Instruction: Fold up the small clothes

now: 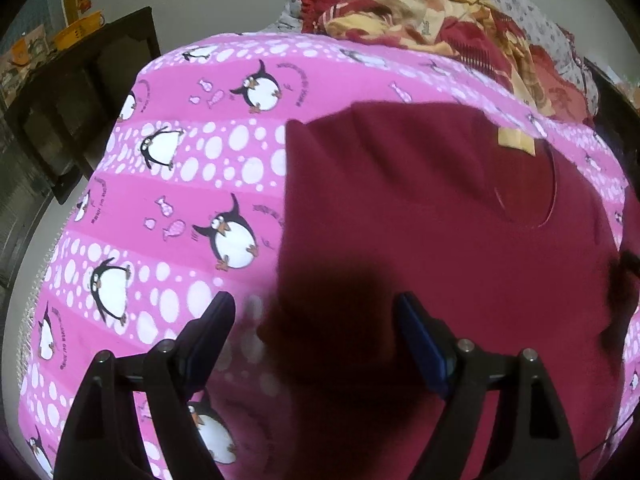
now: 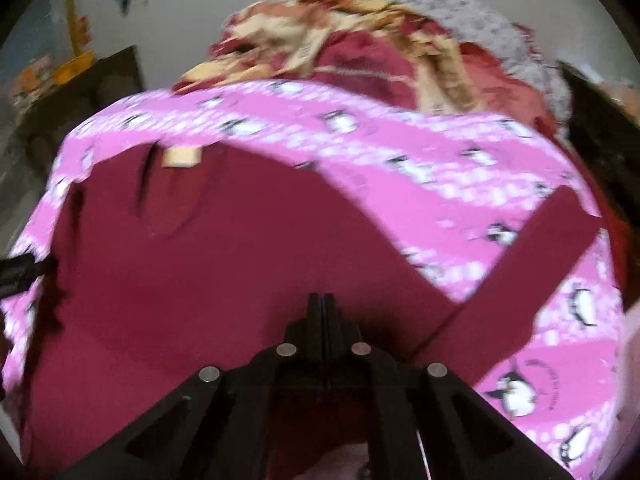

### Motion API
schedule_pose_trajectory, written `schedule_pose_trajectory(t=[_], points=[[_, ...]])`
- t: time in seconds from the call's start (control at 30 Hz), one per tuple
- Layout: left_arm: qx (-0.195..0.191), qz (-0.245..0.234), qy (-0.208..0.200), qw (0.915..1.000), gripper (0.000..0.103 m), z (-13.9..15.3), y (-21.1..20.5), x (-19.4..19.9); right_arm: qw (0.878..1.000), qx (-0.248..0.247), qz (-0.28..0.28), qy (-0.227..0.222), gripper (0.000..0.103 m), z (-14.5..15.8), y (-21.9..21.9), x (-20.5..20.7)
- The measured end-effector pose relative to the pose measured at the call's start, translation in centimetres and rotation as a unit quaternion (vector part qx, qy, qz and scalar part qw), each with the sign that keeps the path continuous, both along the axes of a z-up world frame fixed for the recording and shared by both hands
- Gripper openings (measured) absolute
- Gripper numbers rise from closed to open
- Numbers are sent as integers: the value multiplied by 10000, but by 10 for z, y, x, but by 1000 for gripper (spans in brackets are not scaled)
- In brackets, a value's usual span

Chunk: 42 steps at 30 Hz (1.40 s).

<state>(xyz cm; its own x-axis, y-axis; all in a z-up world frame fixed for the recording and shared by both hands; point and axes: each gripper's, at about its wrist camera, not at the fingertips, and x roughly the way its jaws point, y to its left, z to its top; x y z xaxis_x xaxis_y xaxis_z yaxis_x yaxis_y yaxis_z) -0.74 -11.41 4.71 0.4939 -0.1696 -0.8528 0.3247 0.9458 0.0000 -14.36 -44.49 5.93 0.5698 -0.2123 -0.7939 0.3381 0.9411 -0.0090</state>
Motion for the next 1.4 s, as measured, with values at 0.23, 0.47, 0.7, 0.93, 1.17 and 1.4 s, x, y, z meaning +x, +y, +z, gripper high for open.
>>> schedule_pose_trajectory(t=[0.23,0.47,0.7,0.93,1.17,1.4], points=[[83,26,54,9999,82,-8,-7,1,9976,657,110,-166,4,9,2,-23],[3,40,79,10000,82,-2,-8,-4,9970,641,389,171,39,-14,31,-13],[-49,-121,74,9999,82,4,-14,-14,9942,1040,194,170,39,-17,18,-20],[-36,-165,179,9997,82,-2,-22,-13,9927,975,-672,-224,59,13,-43,-57],[-3,-189,231,9996,82,-5,-26,-13,9708,1423,-1845,-567,59,12,-126,-79],[51,-186,261,9995,82,-7,-26,-9,9394,1601,-2810,-1138,59,23,-197,-80]])
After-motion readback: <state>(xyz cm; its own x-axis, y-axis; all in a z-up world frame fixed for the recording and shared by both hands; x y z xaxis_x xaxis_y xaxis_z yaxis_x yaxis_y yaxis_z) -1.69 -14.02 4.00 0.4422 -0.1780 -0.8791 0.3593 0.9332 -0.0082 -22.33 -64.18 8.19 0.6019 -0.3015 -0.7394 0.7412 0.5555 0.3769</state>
